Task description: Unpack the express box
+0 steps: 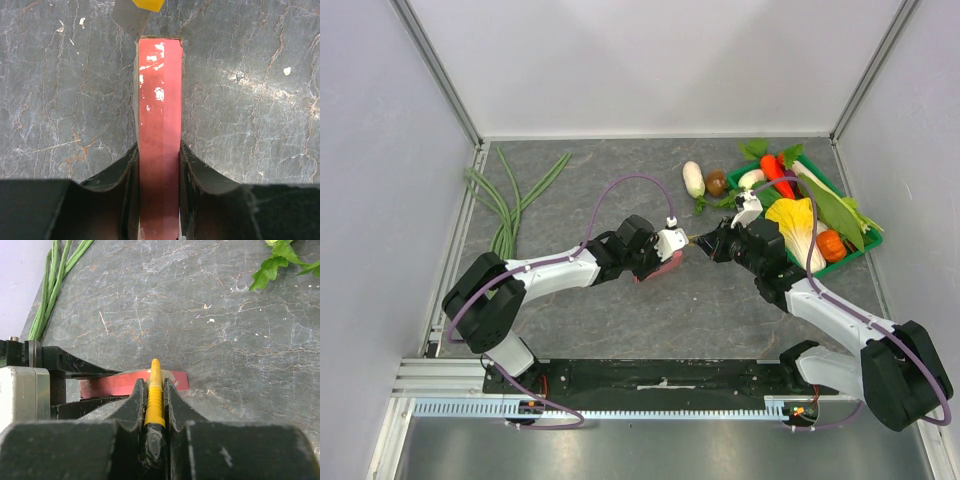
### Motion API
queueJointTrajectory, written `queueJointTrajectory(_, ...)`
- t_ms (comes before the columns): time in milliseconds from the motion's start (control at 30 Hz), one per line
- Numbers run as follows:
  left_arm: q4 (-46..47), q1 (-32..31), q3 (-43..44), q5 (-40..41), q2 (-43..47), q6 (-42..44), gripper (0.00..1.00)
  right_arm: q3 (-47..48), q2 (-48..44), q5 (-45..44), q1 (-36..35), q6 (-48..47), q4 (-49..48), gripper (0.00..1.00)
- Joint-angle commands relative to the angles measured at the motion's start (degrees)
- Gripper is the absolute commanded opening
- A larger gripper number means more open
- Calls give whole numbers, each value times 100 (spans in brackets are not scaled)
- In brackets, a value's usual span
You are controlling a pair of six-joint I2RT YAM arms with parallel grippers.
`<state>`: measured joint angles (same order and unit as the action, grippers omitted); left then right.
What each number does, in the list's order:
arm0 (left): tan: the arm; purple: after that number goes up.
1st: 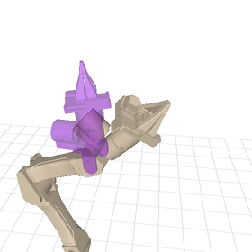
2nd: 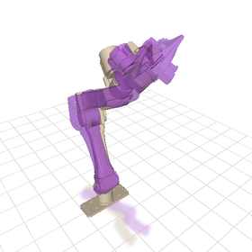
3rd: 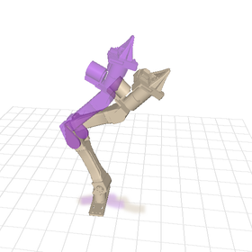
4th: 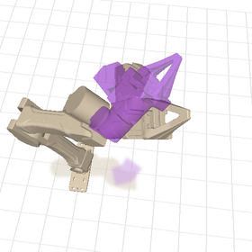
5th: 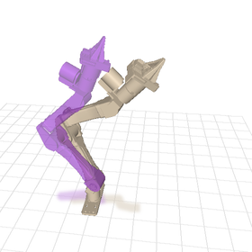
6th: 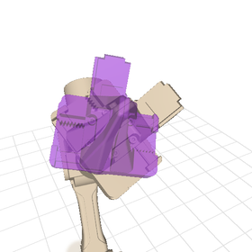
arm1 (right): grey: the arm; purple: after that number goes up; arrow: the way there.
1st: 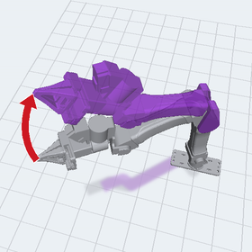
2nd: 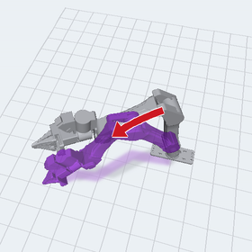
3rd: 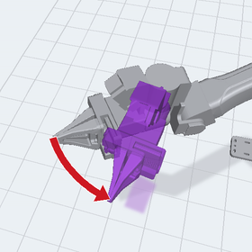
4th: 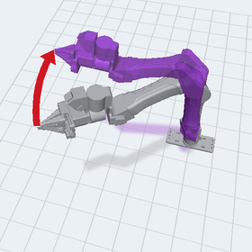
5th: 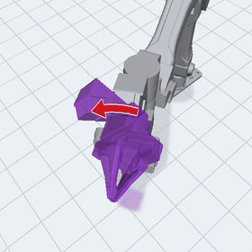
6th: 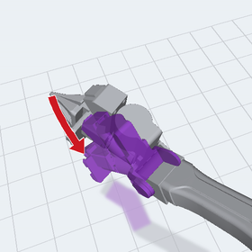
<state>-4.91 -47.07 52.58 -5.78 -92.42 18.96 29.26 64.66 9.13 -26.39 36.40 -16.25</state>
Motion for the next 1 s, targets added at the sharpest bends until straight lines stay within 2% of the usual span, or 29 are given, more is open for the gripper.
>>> queueJointTrajectory(0,-696,13,-301,402,-338,152,7,-43,-147,-7,3,-98,-54,0)
queueJointTrajectory(300,-687,14,-274,481,-382,152,6,-131,-358,107,3,-151,183,0)
queueJointTrajectory(633,-678,22,-248,429,-373,152,6,-157,-235,362,3,-90,-45,0)
queueJointTrajectory(833,-687,22,-300,402,-338,143,6,-78,-367,-24,20,-63,61,0)
queueJointTrajectory(967,-687,22,-327,385,-312,169,6,-25,-279,-148,46,121,-228,0)
